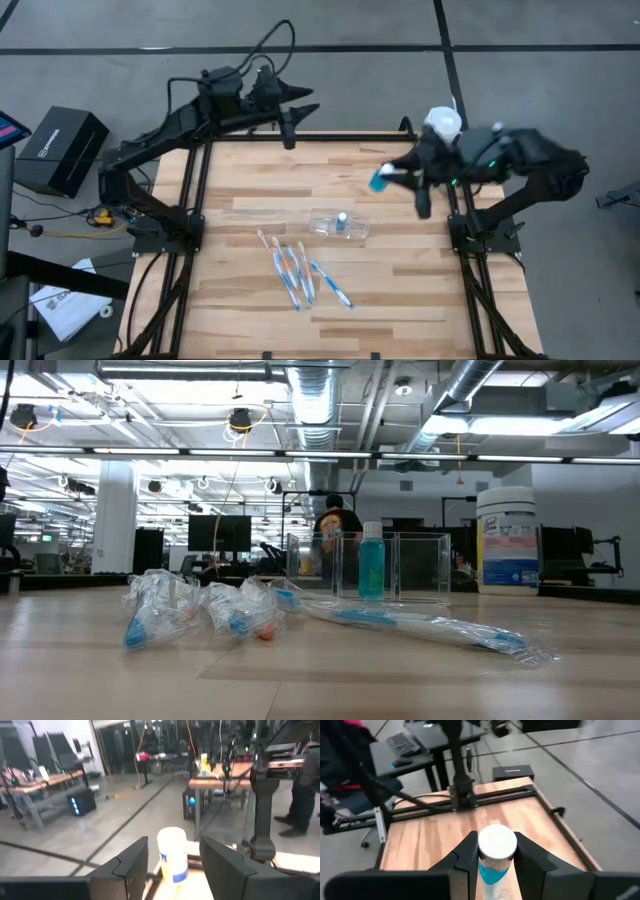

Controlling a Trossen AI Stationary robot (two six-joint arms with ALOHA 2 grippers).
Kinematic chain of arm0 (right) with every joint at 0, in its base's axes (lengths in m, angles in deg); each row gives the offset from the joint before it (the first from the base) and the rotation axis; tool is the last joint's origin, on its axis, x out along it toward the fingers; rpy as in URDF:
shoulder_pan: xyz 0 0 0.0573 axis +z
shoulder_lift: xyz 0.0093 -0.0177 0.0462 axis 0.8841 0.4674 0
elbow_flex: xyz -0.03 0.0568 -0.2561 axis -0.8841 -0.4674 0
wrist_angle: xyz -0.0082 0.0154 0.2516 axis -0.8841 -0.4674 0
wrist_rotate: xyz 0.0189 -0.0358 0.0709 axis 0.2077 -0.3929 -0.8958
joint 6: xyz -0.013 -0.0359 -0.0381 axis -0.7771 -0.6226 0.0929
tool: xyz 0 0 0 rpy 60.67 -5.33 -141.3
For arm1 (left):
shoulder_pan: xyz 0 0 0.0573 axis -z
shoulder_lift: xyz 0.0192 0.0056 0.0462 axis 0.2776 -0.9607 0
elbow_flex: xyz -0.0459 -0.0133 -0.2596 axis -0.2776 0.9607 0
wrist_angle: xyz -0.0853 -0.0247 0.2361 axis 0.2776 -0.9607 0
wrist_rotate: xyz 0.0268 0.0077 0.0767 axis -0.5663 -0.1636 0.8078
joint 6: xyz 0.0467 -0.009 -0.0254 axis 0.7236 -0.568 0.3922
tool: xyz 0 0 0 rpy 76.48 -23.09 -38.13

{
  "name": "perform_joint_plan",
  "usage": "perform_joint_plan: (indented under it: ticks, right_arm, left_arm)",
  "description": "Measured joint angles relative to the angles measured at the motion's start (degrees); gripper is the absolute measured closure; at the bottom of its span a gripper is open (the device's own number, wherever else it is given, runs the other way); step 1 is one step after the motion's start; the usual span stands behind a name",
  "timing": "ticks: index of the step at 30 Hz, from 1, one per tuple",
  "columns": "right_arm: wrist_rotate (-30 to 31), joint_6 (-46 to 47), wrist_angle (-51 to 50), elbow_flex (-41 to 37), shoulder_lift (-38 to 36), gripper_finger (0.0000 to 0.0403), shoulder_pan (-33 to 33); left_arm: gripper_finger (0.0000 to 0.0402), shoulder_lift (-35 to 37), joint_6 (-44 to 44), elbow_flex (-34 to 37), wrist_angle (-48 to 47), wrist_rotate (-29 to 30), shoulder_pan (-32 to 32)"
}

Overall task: Pick & Place toothbrushing station
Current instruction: Put the blue mouthwash into the transparent organizer

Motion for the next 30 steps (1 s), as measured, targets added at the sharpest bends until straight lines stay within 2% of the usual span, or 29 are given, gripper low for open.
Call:
perform_joint_plan:
  ticks: [5,11,17,22,30]
  right_arm:
    - [-1.3,1.5,12.2,-10.5,-1.7,0.0317,-0.2]
    - [-2.1,7.3,21.1,-25.4,-6.7,0.0317,-0.7]
    - [-2.4,10.9,29.8,-37.1,-9.5,0.0317,-1.5]
    - [-6.5,12.2,35.9,-43.2,-8.4,0.0317,-3.1]
    - [-12.2,12.0,41.5,-47.4,-5.1,0.0317,-5.9]
  left_arm:
    - [0.0236,0.0,-1.0,0.4,-2.0,-0.5,0.2]
    - [0.0238,0.5,-2.8,5.4,-2.0,-0.5,0.6]
    - [0.0241,1.5,-5.3,11.9,4.0,-0.5,1.3]
    - [0.0249,2.0,-8.5,17.1,9.4,-1.4,1.4]
    - [0.0261,2.0,-10.5,22.7,16.0,-1.5,1.4]
